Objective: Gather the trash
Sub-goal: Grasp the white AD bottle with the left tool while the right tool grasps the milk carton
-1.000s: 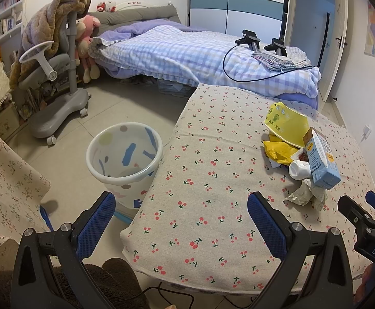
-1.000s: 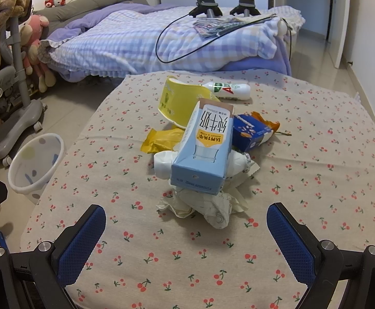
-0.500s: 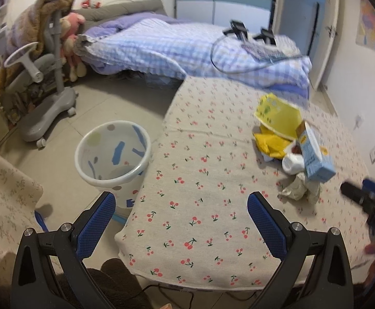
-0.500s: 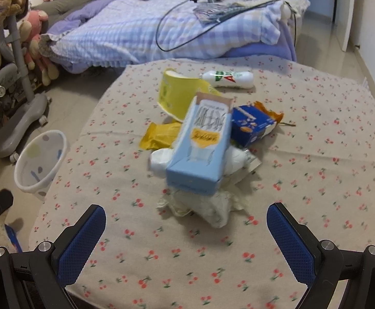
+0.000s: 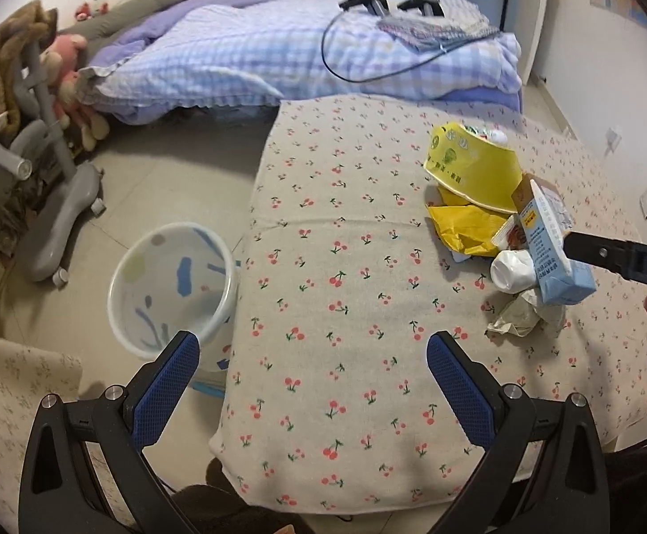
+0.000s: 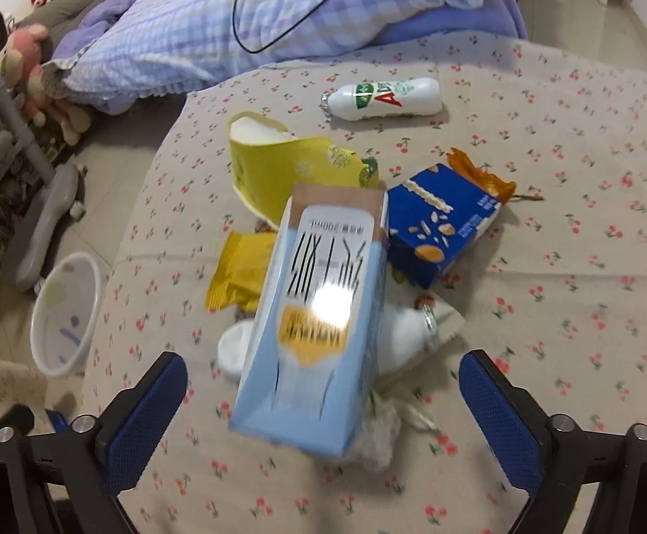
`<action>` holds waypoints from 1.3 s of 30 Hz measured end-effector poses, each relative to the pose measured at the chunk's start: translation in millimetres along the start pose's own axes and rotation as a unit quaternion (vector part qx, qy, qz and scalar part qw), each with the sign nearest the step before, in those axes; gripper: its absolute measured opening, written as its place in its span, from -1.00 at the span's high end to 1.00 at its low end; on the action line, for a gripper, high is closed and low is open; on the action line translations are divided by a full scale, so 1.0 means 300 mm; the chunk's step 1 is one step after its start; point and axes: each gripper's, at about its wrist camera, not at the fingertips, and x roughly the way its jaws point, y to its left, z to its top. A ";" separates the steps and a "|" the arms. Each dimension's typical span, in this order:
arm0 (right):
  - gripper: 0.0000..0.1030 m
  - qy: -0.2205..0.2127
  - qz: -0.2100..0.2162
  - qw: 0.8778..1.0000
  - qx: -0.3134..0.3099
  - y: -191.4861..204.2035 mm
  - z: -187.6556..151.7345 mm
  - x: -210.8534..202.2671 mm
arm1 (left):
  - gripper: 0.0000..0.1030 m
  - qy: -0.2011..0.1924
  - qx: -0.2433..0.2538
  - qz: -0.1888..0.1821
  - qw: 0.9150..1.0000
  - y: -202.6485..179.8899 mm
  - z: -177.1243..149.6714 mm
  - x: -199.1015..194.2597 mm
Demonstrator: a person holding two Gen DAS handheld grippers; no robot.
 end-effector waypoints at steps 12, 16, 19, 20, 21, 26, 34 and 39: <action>-0.14 0.022 0.041 0.998 0.045 -0.095 0.053 0.058 | -1.00 0.034 0.019 -0.081 0.996 -0.114 0.112 0.116; -0.14 -0.005 0.038 0.998 0.052 -0.154 0.052 -0.035 | -0.99 0.038 0.040 -0.123 0.991 -0.199 0.140 0.122; -0.14 -0.024 0.026 0.997 0.062 -0.214 0.043 -0.098 | -0.99 0.047 0.058 -0.152 0.985 -0.268 0.155 0.142; -0.14 -0.027 0.022 0.997 0.066 -0.235 0.036 -0.114 | -0.99 0.048 0.067 -0.164 0.983 -0.297 0.160 0.150; -0.14 -0.030 0.018 0.997 0.071 -0.260 0.030 -0.127 | -0.98 0.049 0.076 -0.171 0.981 -0.318 0.164 0.160; -0.14 -0.032 -0.002 0.994 0.100 -0.372 -0.006 -0.155 | -0.87 0.045 0.134 -0.191 0.971 -0.433 0.168 0.186; -0.14 -0.031 -0.009 0.992 0.126 -0.478 -0.060 -0.184 | -0.61 0.061 0.185 -0.189 0.962 -0.562 0.150 0.256; -0.14 -0.025 -0.013 0.991 0.134 -0.509 -0.082 -0.187 | -0.35 0.078 0.179 -0.190 0.962 -0.591 0.150 0.293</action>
